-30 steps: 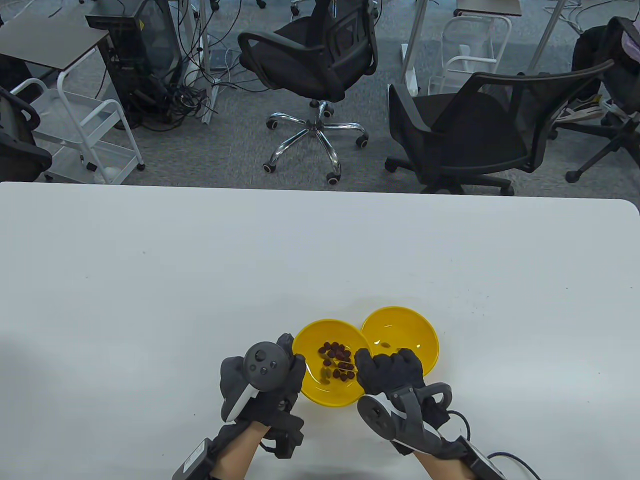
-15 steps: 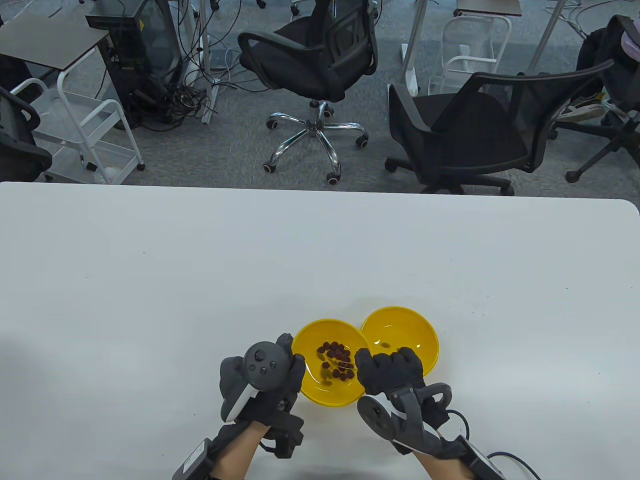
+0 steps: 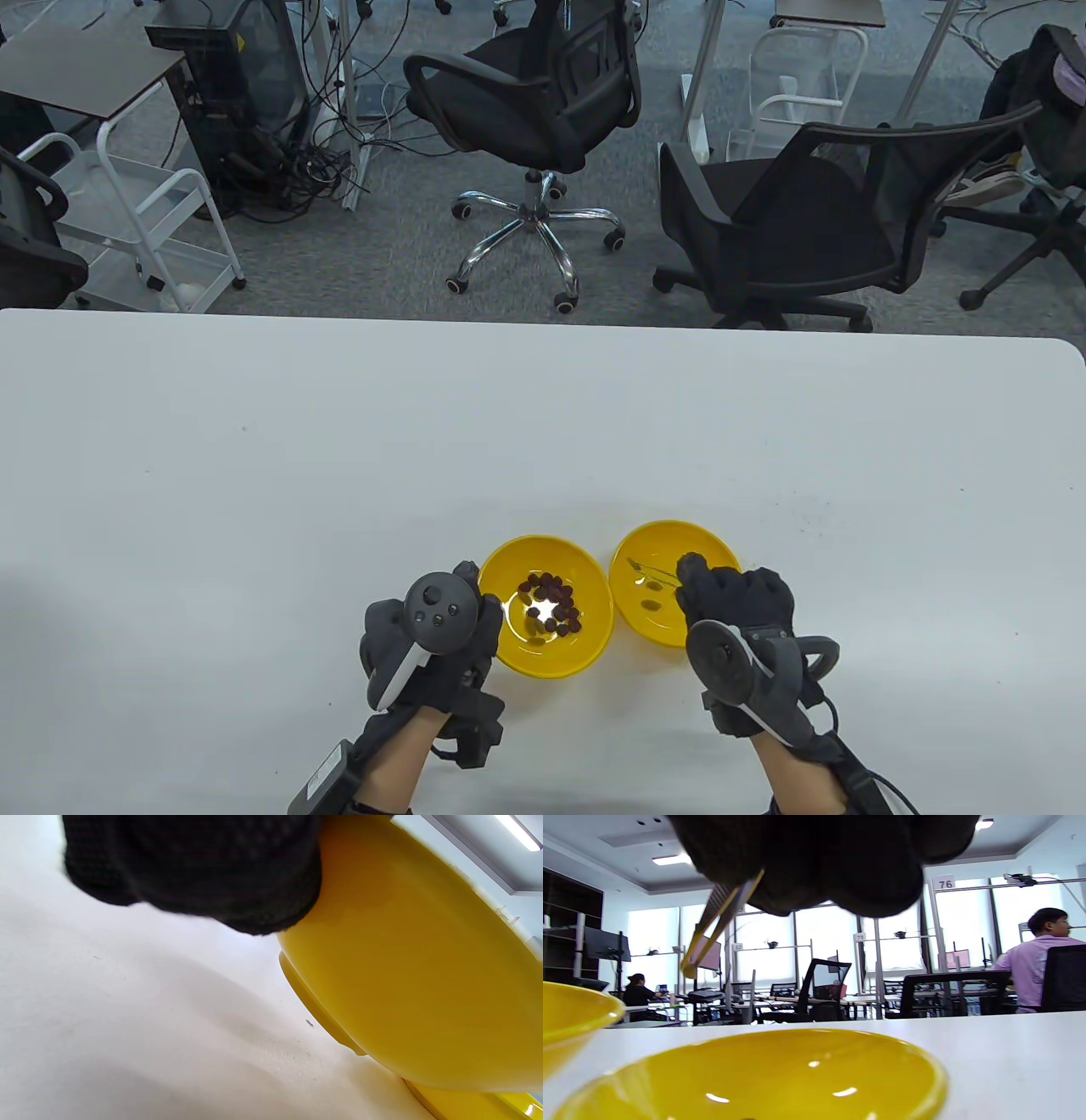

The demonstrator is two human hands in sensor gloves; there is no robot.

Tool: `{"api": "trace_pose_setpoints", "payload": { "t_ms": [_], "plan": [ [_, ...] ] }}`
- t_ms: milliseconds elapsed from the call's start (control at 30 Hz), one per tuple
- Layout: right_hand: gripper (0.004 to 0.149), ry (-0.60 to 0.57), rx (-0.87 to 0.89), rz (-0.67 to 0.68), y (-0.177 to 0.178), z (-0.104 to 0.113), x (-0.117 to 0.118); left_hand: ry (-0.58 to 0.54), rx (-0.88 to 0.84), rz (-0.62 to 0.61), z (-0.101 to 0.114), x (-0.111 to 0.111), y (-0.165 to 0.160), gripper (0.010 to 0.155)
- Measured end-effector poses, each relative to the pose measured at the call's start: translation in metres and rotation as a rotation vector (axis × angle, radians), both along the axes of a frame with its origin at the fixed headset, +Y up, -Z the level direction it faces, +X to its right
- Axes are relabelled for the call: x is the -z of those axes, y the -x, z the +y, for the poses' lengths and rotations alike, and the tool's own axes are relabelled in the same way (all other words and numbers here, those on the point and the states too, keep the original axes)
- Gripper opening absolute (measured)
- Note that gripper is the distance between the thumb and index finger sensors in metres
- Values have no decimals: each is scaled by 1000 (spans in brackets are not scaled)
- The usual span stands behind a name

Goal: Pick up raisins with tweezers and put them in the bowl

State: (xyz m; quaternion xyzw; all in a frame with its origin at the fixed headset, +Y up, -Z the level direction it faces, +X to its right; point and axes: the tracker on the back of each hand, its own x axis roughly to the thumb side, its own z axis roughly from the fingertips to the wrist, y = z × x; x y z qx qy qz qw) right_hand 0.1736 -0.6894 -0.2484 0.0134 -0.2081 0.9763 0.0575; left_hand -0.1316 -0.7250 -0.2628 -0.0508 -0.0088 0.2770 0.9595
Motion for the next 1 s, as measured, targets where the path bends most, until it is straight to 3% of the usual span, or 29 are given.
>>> {"api": "trace_pose_setpoints", "payload": {
  "t_ms": [333, 567, 800, 1000],
  "plan": [
    [44, 161, -196, -124, -13, -34, 28, 2, 4, -2, 0, 0, 0, 59],
    [45, 171, -244, -134, -10, -37, 30, 1, 1, -2, 1, 0, 1, 59],
    [46, 86, -148, -94, -10, -24, 21, -3, -2, -6, 1, -1, 0, 59],
    [47, 22, 50, 76, 4, -11, 4, -5, -7, -12, 0, -1, -2, 59]
  ]
}}
